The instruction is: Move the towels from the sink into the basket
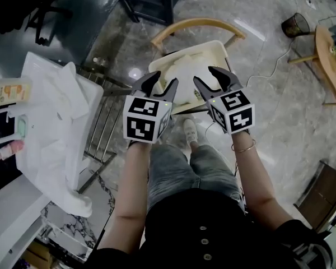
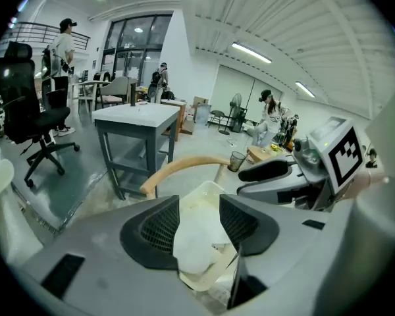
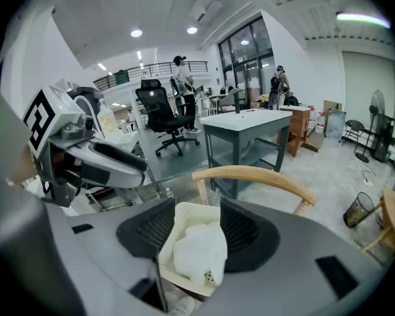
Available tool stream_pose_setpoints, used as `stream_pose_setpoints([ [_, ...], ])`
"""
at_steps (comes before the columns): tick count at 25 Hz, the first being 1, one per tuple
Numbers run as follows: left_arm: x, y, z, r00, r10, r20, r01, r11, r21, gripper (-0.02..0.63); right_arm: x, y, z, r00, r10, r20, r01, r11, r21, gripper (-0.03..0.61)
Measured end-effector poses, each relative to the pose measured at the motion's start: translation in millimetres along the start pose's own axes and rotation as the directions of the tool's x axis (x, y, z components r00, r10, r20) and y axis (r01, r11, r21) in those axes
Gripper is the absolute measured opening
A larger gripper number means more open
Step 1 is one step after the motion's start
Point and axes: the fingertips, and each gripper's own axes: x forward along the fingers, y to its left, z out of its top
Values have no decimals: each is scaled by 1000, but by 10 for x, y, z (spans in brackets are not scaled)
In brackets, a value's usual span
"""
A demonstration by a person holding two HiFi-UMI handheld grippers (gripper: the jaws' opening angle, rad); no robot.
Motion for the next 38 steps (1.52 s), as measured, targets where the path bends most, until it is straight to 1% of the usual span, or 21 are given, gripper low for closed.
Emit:
stream_pose_setpoints([
  [4,-480,203,84,997,32,67,-30,999,-33,172,71,339,191,999,9,45,-9,1000,-10,212],
  [6,-745,365,117,993,57,107,-52,998,-47,172,120,555,320,997,19,69,-18,1000,-17,225],
  [8,-988,513,131,987,67,143,-59,996,-62,172,169,792,458,996,34,88,-32,999,-31,226],
  [10,-1217,662,94,983,79,165,-69,995,-67,172,222,1056,583,993,55,102,-51,998,-46,232],
  [14,-1688,1046,-40,973,135,189,-122,989,-80,172,365,1629,790,988,102,116,-93,992,-84,239],
  [21,-2352,1704,-368,947,254,197,-233,964,-127,172,693,2522,1093,973,202,115,-184,972,-146,264],
  [25,-2603,1982,-595,937,296,187,-269,951,-156,172,853,2935,1200,964,243,113,-220,959,-181,275],
  [30,-2817,2234,-830,925,337,178,-301,932,-202,172,1038,3288,1303,956,276,96,-250,943,-222,284],
  [34,-2911,2383,-987,919,357,167,-312,918,-244,172,1223,3507,1314,952,301,50,-280,928,-244,295],
  [36,-2935,2439,-1051,917,364,164,-315,912,-263,172,1325,3529,1309,956,291,30,-276,932,-237,311],
  [38,-2950,2504,-1104,915,370,160,-319,907,-274,172,1426,3510,1312,961,275,17,-265,941,-209,348],
])
